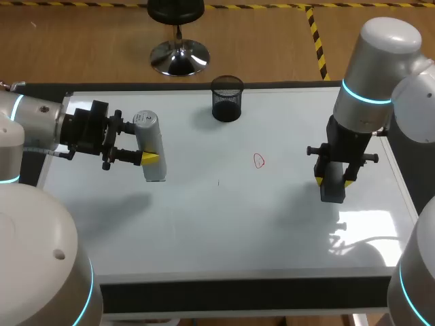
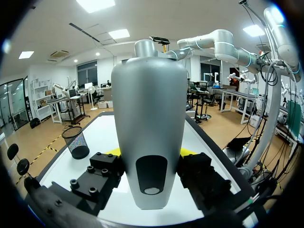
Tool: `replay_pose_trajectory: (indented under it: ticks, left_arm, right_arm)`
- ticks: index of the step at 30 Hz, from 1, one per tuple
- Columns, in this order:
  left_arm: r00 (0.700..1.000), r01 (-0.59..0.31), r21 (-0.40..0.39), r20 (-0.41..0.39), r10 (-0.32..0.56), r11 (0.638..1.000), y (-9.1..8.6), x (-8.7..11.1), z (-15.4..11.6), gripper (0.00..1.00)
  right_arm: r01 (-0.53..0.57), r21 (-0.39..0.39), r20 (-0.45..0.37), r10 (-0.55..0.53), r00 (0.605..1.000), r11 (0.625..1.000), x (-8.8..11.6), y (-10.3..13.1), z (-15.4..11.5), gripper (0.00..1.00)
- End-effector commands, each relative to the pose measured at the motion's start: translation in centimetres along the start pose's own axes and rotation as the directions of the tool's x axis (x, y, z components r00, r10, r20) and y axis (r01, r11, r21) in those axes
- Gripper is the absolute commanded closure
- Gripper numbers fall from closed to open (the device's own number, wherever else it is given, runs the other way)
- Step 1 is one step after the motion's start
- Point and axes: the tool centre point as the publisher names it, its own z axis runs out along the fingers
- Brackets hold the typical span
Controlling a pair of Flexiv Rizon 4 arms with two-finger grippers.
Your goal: Pick up the inspection probe, press it on each red-marked spot on the whiteboard one by one, put down the probe, pick up the eraser, and wipe off all the red marks.
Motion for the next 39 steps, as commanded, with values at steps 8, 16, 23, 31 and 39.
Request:
replay_pose_trajectory:
  ticks: [8,16,23,31,39]
  left_arm:
    - [1.0,-0.007,-0.009,0.005,0.007,1.0,0.0,-0.1,0.1,1.0]
    - [1.0,-0.003,-0.002,0.028,0.003,1.0,-0.2,-0.4,0.9,1.0]
    - [1.0,0.017,-0.002,0.012,-0.017,1.0,-0.2,-0.7,2.3,1.0]
    - [1.0,0.012,-0.003,-0.026,-0.012,1.0,-0.9,-1.3,4.9,1.0]
    - [0.998,-0.019,0.002,-0.055,0.019,1.0,-1.5,-2.1,8.0,1.0]
  right_arm:
    - [0.001,-0.001,-0.001,-0.001,1.0,1.0,-0.1,-0.1,-0.2,1.0]
    - [0.001,-0.001,-0.001,-0.001,1.0,1.0,-0.1,-0.1,-0.2,1.0]
    - [0.001,-0.001,-0.001,-0.001,1.0,1.0,-0.1,-0.1,-0.2,1.0]
    - [0.001,-0.001,-0.001,-0.001,1.0,1.0,-0.1,-0.1,-0.2,1.0]
    - [0.001,-0.001,-0.001,-0.001,1.0,1.0,-0.1,-0.1,-0.2,1.0]
